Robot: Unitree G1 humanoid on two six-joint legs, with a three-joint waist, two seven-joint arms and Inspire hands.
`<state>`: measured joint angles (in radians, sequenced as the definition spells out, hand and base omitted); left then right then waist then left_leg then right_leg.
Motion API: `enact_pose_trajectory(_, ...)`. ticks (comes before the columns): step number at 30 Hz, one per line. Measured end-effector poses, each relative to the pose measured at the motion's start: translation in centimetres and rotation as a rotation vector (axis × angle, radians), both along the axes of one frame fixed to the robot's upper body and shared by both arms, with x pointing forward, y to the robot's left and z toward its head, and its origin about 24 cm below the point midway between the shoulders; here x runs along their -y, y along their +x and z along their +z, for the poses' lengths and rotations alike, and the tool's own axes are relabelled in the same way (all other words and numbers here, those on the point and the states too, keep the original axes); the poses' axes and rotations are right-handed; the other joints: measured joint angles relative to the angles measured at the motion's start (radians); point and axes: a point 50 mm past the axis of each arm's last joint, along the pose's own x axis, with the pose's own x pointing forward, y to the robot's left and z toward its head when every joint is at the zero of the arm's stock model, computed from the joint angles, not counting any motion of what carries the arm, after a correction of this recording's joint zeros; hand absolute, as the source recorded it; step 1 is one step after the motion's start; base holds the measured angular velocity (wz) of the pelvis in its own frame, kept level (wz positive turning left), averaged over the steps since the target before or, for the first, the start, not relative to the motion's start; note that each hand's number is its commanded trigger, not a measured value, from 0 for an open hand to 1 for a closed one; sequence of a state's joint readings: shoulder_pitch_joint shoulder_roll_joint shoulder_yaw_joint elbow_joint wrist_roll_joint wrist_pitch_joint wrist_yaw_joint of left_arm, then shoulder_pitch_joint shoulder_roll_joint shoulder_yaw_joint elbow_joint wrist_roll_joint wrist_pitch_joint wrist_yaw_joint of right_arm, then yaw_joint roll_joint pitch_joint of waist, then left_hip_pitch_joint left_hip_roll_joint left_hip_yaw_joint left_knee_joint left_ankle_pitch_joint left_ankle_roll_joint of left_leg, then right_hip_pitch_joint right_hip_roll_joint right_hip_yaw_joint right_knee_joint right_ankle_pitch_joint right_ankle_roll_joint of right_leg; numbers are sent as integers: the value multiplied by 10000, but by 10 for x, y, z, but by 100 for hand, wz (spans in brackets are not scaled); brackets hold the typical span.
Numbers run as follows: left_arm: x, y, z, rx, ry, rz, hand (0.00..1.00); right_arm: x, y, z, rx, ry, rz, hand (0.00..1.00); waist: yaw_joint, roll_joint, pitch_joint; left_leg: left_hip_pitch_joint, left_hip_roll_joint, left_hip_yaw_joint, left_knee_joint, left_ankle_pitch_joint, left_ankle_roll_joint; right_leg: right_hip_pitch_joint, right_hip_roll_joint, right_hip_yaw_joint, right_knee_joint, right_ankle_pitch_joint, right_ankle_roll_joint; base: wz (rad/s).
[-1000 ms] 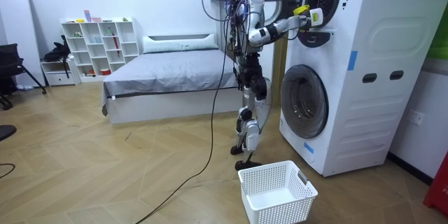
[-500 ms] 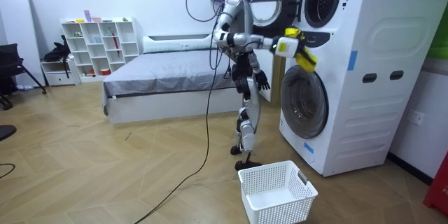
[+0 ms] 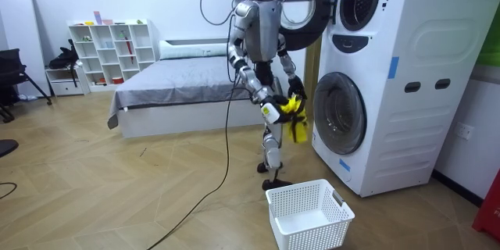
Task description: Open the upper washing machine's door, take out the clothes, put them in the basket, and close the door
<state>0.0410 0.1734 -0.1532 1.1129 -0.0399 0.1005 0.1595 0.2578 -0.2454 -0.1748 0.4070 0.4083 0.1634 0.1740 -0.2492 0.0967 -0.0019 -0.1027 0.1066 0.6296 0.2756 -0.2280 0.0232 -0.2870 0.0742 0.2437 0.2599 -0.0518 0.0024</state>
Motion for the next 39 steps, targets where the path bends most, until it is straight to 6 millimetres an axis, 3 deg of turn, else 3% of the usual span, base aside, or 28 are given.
enact_pose_trajectory(3,3,0,-1,62,-229,344,0,7,5,-6,-288,-512,-856,100,-109,279,-55,-170,-13,-27,-3,108,84,-272,52,13,178,6,-9,-9)
enact_pose_trajectory(5,5,2,-1,249,-434,641,0,11,12,-9,-201,-655,-1656,100,-205,581,-62,-353,-41,-132,4,140,121,-462,53,-33,296,20,-31,0)
enact_pose_trajectory(8,5,2,-1,441,-619,1209,0,14,24,-13,-261,-638,-2506,100,-178,776,-42,-580,-204,-318,-22,258,105,-823,9,-78,677,106,-138,0)
enact_pose_trajectory(10,6,2,-1,566,-627,1233,0,14,25,-16,-427,-586,-2851,100,-172,852,-9,-645,-280,-581,-140,332,72,-880,43,-104,706,48,-196,6)
enact_pose_trajectory(16,8,8,1,948,-550,1281,0,19,33,-13,-204,-984,-3453,100,-207,880,-13,-1303,-498,-924,-527,671,62,-1684,25,-311,1027,-111,-390,13)
enact_pose_trajectory(21,15,11,0,1110,-875,1503,0,21,36,-10,-10,-1188,-3655,100,-207,961,-6,-1510,-500,-1206,-762,855,-31,-1915,11,-591,1044,-202,-559,12)
enact_pose_trajectory(23,19,14,0,1148,-906,1431,0,20,43,-8,153,-1093,-3838,33,-203,974,10,-1738,-506,-1207,-767,889,-42,-2249,-2,-617,1256,-240,-565,8)
enact_pose_trajectory(24,21,14,0,1135,-933,1385,0,20,44,-7,182,-1076,-3880,8,-202,981,10,-1776,-507,-1208,-766,892,-48,-2315,-3,-635,1277,-250,-575,4)
enact_pose_trajectory(25,23,15,0,1123,-992,1340,0,20,45,-7,190,-1054,-3941,0,-202,975,15,-1886,-527,-1250,-752,901,-61,-2443,-16,-696,1346,-289,-612,8)
enact_pose_trajectory(27,26,16,-1,1130,-1081,1298,0,20,45,-8,165,-1052,-4002,0,-206,976,20,-2017,-571,-1398,-764,955,-103,-2550,-17,-754,1393,-344,-655,12)
enact_pose_trajectory(32,30,20,-1,1172,-1161,1102,0,21,40,-13,-129,-1059,-4093,0,-195,848,119,-2026,-584,-1730,-723,1188,-230,-2562,-28,-915,1435,-521,-858,12)
enact_pose_trajectory(39,28,19,-1,1082,-1072,1125,0,23,35,-15,-124,-769,-4595,0,-192,800,153,-2056,-550,-2047,-715,1234,-302,-2515,-42,-1152,1429,-609,-966,8)
